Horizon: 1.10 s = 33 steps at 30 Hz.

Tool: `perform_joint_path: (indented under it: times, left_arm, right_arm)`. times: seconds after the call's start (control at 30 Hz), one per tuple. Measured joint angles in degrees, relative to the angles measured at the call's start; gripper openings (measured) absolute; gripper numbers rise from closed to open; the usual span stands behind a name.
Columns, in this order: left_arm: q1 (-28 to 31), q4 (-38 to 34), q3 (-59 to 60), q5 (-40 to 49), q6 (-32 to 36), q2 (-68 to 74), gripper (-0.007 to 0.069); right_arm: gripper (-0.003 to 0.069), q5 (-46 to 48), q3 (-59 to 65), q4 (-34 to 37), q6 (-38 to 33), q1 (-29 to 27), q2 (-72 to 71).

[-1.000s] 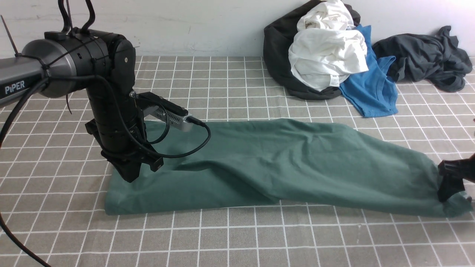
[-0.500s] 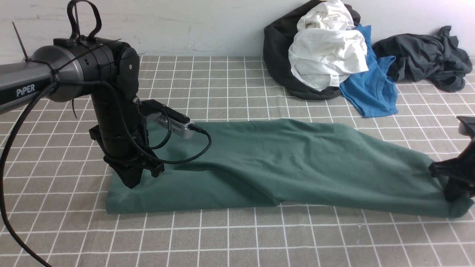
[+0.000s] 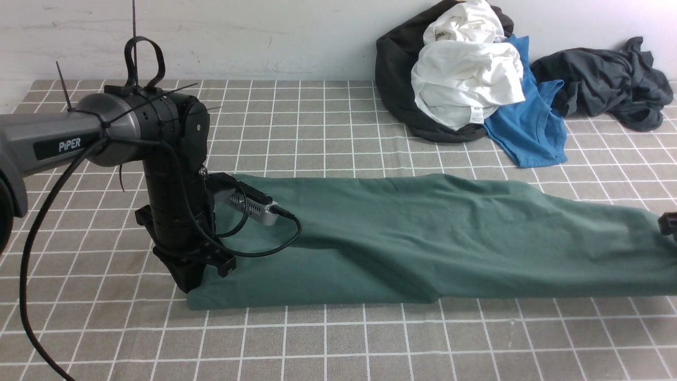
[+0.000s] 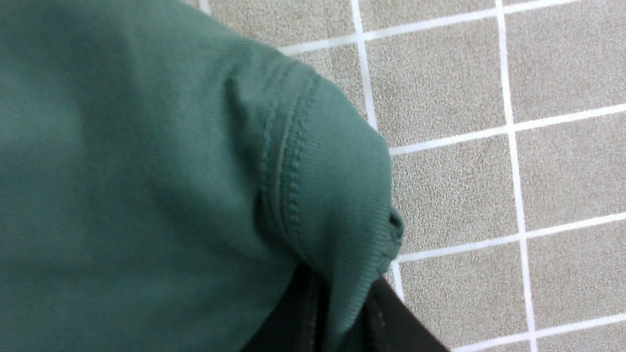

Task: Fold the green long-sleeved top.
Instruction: Use the right arm to clamp the right edge of the fabric, then use the right arm to drag the right edge of the fabric to the left and folds it over the left edge

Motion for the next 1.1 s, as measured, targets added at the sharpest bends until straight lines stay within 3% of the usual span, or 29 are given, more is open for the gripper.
perform_joint_path:
  times: [0.37,0.53,0.7,0.9,1.1]
  left_arm:
    - [0.0,-6.73,0.0,-0.01,1.14,-9.26,-0.0008]
    - [0.0,-7.79,0.0,-0.01,2.31,-11.32,-0.0008]
    - [0.0,-7.81,0.0,-0.01,2.75,-11.78,-0.0008]
    - [0.58,-2.09,0.39,0.04,1.2,-20.32,-0.0008]
    - [5.96,0.11,0.39,0.9,-1.17,-33.53,-0.0008]
  right_arm:
    - [0.0058,3.89,-7.01,1.43,-0.65,0.3,-0.06]
    - [0.0058,9.14,-12.92,1.25,-2.23,4.13,-2.67]
    - [0.0058,11.82,-20.73,1.21,-2.9,13.05,-7.32]
    - [0.0058,13.7,-32.88,1.27,-3.96,31.04,-7.02]
    - [0.0058,12.05,-41.1,4.89,-4.06,44.04,0.65]
